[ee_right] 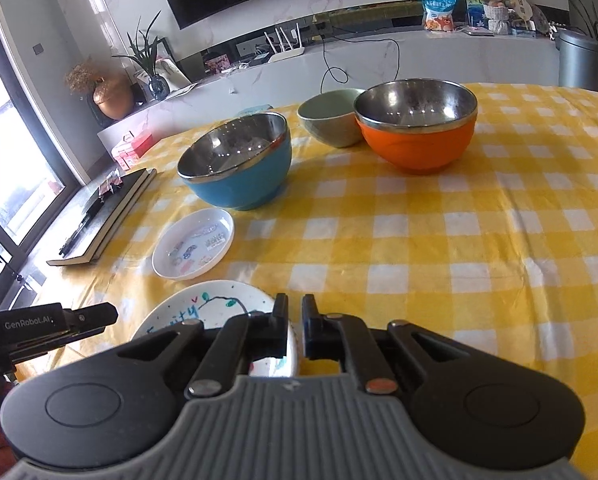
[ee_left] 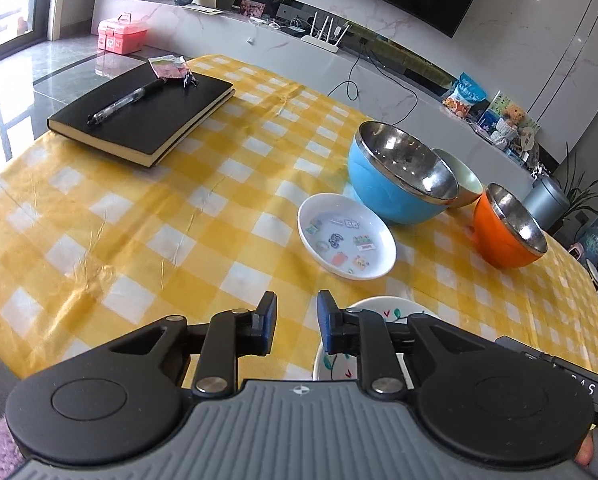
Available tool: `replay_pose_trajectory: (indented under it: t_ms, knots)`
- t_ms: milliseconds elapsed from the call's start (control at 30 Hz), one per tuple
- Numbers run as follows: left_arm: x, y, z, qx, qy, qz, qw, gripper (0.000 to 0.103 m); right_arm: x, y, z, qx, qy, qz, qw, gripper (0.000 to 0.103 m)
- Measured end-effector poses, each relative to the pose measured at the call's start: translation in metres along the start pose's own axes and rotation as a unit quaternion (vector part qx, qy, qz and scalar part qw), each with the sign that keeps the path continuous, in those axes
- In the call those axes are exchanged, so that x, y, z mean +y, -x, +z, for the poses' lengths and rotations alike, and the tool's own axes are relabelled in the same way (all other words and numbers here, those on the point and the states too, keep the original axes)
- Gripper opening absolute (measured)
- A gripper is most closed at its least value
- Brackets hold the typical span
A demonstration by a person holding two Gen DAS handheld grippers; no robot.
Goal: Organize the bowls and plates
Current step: 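Move the left gripper to the small sticker plate rim and close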
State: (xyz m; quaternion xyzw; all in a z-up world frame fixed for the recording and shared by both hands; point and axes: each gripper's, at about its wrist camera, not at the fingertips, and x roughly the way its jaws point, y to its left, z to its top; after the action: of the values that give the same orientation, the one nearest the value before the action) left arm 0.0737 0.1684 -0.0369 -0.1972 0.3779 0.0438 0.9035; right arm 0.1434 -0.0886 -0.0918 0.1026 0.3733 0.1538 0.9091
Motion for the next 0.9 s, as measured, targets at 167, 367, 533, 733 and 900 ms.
replay_pose_trajectory:
  t_ms: [167,367,533,733,900]
  knots:
    - [-0.004,-0.009,0.018,0.002,-0.022,0.006,0.9997,0.029,0.011,-0.01,0.013,-0.005,0.013,0.012,1.0,0.016]
    - [-0.01,-0.024,0.039,-0.003,-0.04,-0.005,0.9992,0.039,0.02,-0.029,0.029,-0.008,0.017,0.019,1.0,0.02]
    - [-0.011,-0.041,0.049,-0.007,-0.037,-0.013,0.9992,0.045,0.024,-0.047,0.037,-0.001,0.008,0.024,1.0,0.02]
    - [-0.009,-0.063,0.051,0.0,-0.037,-0.013,0.9992,0.045,0.028,-0.071,0.041,0.011,0.003,0.026,1.0,0.02]
    - [-0.012,-0.077,0.047,0.002,-0.058,0.006,0.9983,0.043,0.037,-0.087,0.045,0.019,-0.006,0.039,0.999,0.02]
